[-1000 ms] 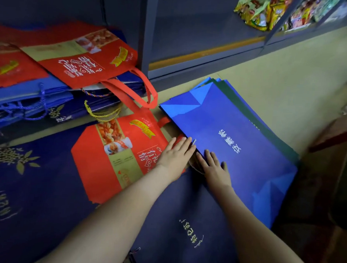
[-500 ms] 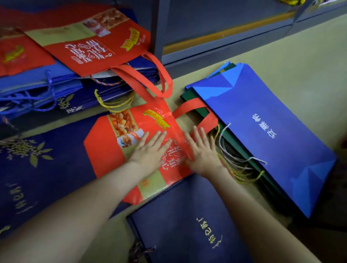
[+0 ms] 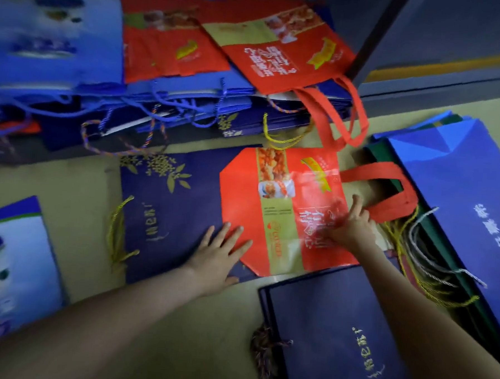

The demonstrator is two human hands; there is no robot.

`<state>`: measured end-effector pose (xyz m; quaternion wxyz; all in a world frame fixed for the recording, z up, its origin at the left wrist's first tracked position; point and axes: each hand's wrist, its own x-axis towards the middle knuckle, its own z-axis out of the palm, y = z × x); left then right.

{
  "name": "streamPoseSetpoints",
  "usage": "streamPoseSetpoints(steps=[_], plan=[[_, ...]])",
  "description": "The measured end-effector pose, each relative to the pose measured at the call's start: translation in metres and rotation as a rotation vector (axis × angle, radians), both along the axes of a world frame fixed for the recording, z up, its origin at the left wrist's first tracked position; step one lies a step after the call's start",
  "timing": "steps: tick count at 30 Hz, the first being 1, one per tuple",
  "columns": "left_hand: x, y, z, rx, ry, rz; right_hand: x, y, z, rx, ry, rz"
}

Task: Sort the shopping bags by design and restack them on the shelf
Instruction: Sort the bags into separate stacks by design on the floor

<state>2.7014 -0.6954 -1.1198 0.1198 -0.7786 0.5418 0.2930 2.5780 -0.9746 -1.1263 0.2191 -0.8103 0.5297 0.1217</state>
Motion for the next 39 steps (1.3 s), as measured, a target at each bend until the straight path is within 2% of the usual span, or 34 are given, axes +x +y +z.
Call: streamPoseSetpoints(steps=[4,8,10,13,14,17,19,21,23,26,27,28,30,31,33,37,39], plan=[[-0.001,0.021,-0.001,-0.055,-0.006,0.22,0.017,0.019,0.007,0.199,-0.203,-0.167],[0.009,0.026,0.0,-0.043,-0.189,0.192,0.032,0.057,0.005,0.303,-0.273,-0.114],[0.009,0.026,0.002,-0.06,-0.266,0.096,0.036,0.074,0.009,0.428,-0.39,-0.139],[0.005,0.038,0.001,-0.153,-0.365,-0.215,0.037,0.088,0.032,0.618,-0.498,-0.106],[0.004,0.042,0.0,-0.21,-0.429,-0.28,0.036,0.09,0.039,0.681,-0.515,-0.064],[0.001,0.057,0.02,-0.207,-0.478,-0.202,0.029,0.095,0.06,0.899,-0.549,0.004],[0.002,0.077,0.031,-0.128,-0.494,-0.211,0.029,0.103,0.076,1.032,-0.499,0.038],[0.006,0.1,0.046,-0.197,-0.495,-0.126,0.033,0.117,0.086,1.077,-0.409,0.031],[0.001,0.127,0.065,-0.168,-0.508,-0.056,0.043,0.138,0.091,0.954,-0.248,0.076],[-0.015,0.175,0.081,-0.24,-0.556,0.084,0.061,0.177,0.083,0.38,0.02,0.341],[-0.022,0.188,0.087,-0.229,-0.545,0.122,0.066,0.2,0.087,0.188,0.022,0.458],[-0.029,0.199,0.092,-0.203,-0.528,0.158,0.071,0.226,0.092,0.098,-0.03,0.58],[-0.043,0.217,0.093,-0.135,-0.525,0.193,0.078,0.277,0.095,0.177,-0.118,0.853],[-0.049,0.229,0.085,-0.091,-0.487,0.201,0.079,0.304,0.092,0.223,-0.097,0.985],[-0.06,0.25,0.079,0.093,-0.268,0.258,0.076,0.34,0.068,0.235,0.009,1.196],[-0.074,0.291,0.064,0.142,0.002,0.259,0.053,0.374,0.029,0.143,0.209,1.445],[-0.067,0.306,0.06,0.101,0.027,0.335,0.034,0.381,0.019,0.117,0.243,1.534]])
